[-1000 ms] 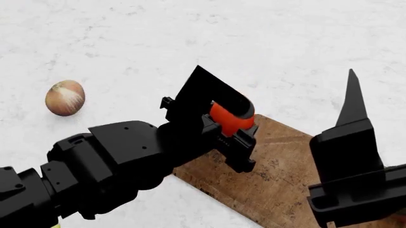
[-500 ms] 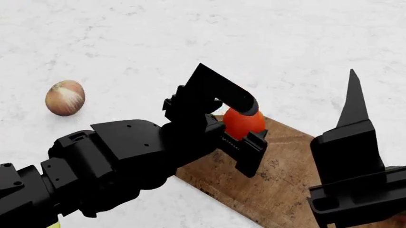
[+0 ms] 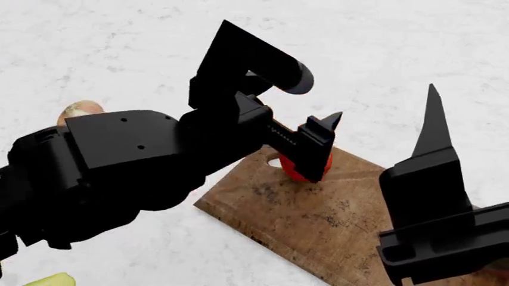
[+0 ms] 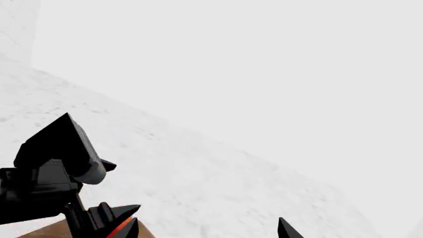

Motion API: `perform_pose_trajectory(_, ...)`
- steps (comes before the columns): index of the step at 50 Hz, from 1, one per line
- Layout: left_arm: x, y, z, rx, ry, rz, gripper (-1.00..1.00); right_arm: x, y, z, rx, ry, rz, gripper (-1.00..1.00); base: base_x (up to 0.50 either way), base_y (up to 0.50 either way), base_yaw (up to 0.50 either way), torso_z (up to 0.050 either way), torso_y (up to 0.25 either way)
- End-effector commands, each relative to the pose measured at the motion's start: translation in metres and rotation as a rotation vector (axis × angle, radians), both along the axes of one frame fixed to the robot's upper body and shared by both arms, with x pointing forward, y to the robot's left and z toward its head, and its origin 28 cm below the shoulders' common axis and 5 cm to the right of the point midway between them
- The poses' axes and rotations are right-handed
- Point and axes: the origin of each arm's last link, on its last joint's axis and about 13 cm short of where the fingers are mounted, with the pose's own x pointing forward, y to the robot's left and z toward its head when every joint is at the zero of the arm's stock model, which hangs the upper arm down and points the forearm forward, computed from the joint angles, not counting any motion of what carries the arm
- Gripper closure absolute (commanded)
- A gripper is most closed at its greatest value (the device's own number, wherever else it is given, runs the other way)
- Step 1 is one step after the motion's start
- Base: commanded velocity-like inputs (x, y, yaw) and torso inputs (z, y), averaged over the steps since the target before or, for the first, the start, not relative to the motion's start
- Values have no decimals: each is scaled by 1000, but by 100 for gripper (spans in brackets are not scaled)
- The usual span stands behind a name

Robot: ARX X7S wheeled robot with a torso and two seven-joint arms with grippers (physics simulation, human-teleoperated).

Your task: Place the avocado, onion, tomato and bell pepper on the cutting board.

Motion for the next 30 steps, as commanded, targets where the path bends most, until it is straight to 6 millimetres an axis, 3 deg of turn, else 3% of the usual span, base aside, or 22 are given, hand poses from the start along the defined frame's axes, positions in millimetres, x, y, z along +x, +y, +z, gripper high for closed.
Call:
perform_pose_trajectory(1, -9, 32, 36, -54, -81, 33, -100, 2, 2, -1, 4, -1, 19, -100, 0, 0, 0, 0, 0)
perform_pose_trajectory(11, -13, 76, 58, -73, -110, 137, -100, 7, 6, -2, 7, -1, 40, -100, 0, 0, 0, 0, 0)
perform_pose_trajectory(27, -67, 125, 68, -159, -113, 217, -100, 16, 12, -2, 10, 5, 77, -100, 0, 0, 0, 0, 0)
perform_pose_trajectory(30, -80, 132, 62, -139, -141, 232, -100, 17, 13, -4, 7, 9, 82, -100, 0, 0, 0, 0, 0)
